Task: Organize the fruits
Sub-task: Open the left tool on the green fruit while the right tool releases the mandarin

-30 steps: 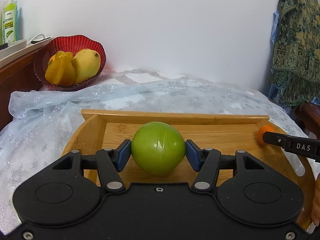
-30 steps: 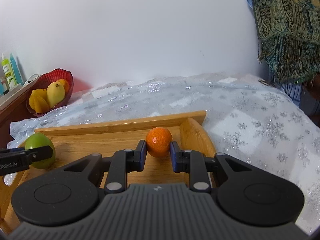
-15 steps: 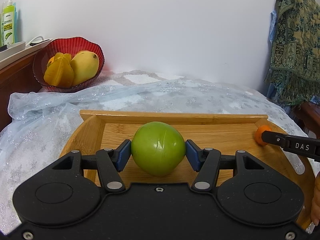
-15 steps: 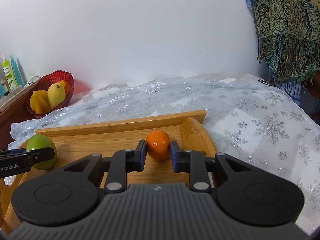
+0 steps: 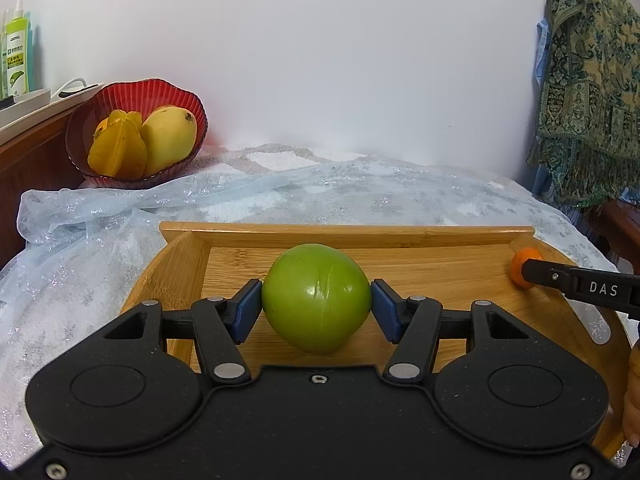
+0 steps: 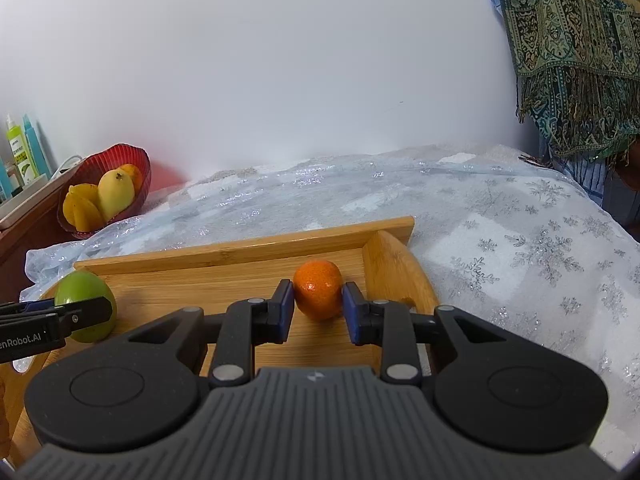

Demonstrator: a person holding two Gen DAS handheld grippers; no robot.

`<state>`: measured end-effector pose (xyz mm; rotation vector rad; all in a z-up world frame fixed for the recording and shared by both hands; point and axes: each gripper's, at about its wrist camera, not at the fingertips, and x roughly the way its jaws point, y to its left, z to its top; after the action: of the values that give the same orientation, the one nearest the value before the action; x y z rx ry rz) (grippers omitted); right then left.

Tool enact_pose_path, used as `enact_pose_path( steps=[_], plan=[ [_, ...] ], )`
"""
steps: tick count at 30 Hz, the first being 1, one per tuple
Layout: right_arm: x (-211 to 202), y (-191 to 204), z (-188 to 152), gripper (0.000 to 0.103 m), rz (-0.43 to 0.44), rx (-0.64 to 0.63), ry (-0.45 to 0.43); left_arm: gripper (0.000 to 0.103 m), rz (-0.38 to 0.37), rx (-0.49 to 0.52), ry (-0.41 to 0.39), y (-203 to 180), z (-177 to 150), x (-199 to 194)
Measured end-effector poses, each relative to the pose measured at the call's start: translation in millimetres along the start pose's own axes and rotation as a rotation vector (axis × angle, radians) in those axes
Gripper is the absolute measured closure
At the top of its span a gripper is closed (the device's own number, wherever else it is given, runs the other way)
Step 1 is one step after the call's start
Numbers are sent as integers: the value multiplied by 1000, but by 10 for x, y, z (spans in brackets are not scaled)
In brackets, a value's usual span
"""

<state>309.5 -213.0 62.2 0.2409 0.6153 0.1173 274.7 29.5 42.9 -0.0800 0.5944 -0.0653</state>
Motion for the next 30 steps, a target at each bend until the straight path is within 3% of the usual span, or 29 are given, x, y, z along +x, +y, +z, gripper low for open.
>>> enact_pose_path(
  steps=[5,8,11,21,30],
  plan=[
    [-1,3,-5,65,-1,1,0,40,22,29,-47,-27,2,-47],
    [6,6,-5,61,-2,1,3,39,16,26,-41,-19,2,-39],
    [1,9,-6,49,0,-3,1,38,11,19,-34,-13,-1,-32],
    [4,1,-7,40,6,-4,1,26,24,8,-15,-5,-18,-16],
    [3,-1,-7,30,16,-6,2,23,19,24,-8,-59,-57,-18]
  ],
)
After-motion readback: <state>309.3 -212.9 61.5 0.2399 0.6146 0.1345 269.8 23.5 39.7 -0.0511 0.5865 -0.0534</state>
